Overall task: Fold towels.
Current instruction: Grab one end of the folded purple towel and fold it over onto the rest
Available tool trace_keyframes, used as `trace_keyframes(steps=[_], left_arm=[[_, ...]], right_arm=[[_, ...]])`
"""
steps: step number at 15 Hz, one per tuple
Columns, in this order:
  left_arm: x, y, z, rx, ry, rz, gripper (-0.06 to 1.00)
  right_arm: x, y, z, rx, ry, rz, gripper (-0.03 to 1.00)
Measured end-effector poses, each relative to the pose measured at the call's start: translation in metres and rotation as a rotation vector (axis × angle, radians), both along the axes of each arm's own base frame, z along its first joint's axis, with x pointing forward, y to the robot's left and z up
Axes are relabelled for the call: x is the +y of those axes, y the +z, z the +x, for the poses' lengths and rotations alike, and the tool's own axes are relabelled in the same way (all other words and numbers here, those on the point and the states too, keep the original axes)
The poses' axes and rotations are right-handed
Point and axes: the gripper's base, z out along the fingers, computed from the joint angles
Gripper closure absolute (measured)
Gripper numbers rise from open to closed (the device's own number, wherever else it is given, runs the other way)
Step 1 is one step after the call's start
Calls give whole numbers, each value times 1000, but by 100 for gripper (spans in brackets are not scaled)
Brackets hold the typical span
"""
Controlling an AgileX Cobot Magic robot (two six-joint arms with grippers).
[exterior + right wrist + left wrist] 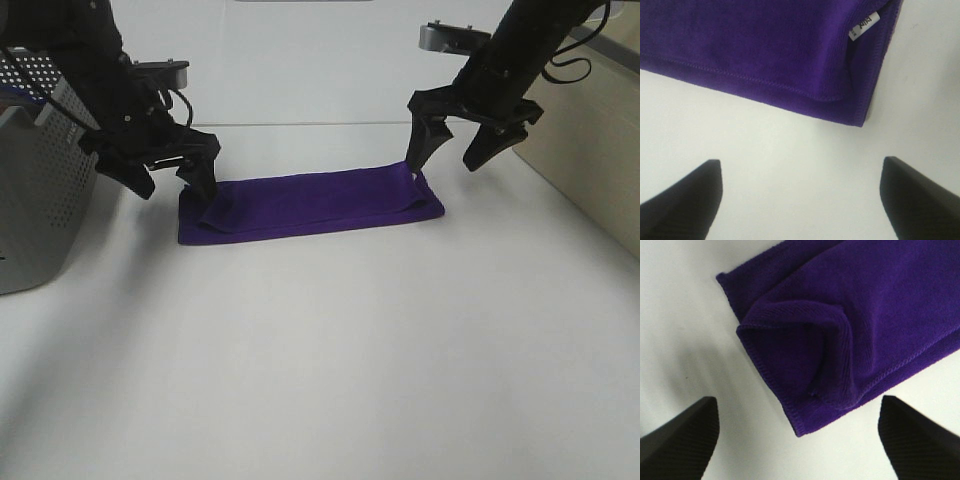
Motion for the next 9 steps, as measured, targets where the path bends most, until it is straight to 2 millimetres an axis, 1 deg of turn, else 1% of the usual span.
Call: trace_keyframes(steps=[1, 2, 5, 6, 9], left_arm=[[7, -10, 2, 31, 12, -56, 15], [11, -14, 4, 42, 18, -79, 15], [29, -31, 9, 86, 87, -172, 15], [33, -36, 11, 97, 109, -206, 15], [30, -43, 13, 98, 105, -278, 15]], right_arm=[[0, 9, -3, 2, -7, 5, 13], [0, 13, -5, 4, -7, 6, 13], [-1, 31, -10, -15, -5, 11, 13], [-2, 34, -11, -14, -3, 11, 13], [-2, 33, -12, -5, 0, 9, 13]])
